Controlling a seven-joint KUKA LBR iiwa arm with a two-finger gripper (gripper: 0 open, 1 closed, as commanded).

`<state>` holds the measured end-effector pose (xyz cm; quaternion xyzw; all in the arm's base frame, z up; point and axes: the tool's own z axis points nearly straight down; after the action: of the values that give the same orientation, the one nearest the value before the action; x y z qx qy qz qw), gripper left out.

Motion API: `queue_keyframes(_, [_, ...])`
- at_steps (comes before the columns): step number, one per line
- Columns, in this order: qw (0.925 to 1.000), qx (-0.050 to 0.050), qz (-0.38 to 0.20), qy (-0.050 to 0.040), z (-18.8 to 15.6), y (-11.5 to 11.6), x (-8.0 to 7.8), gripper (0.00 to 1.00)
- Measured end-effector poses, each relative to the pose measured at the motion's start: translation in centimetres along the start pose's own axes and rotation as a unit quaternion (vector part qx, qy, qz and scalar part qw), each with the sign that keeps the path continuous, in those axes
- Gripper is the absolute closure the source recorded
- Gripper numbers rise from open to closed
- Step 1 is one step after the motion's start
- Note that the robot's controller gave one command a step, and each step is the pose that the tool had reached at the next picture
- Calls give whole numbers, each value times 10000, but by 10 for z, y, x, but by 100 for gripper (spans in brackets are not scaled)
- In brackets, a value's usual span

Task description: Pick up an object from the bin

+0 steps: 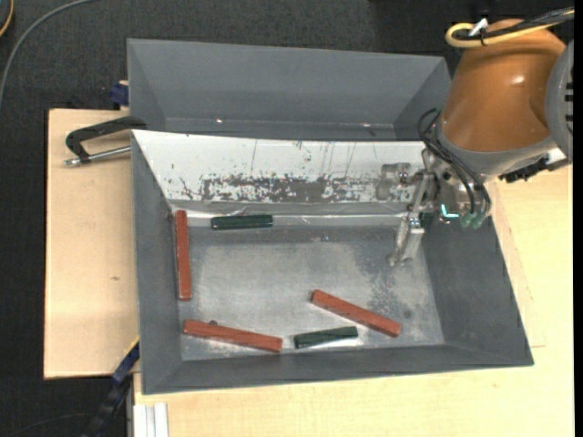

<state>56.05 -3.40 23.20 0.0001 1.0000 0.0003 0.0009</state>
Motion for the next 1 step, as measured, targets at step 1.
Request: queue_keyframes(1, [9927,-7,-1204,34,161,7,35,0])
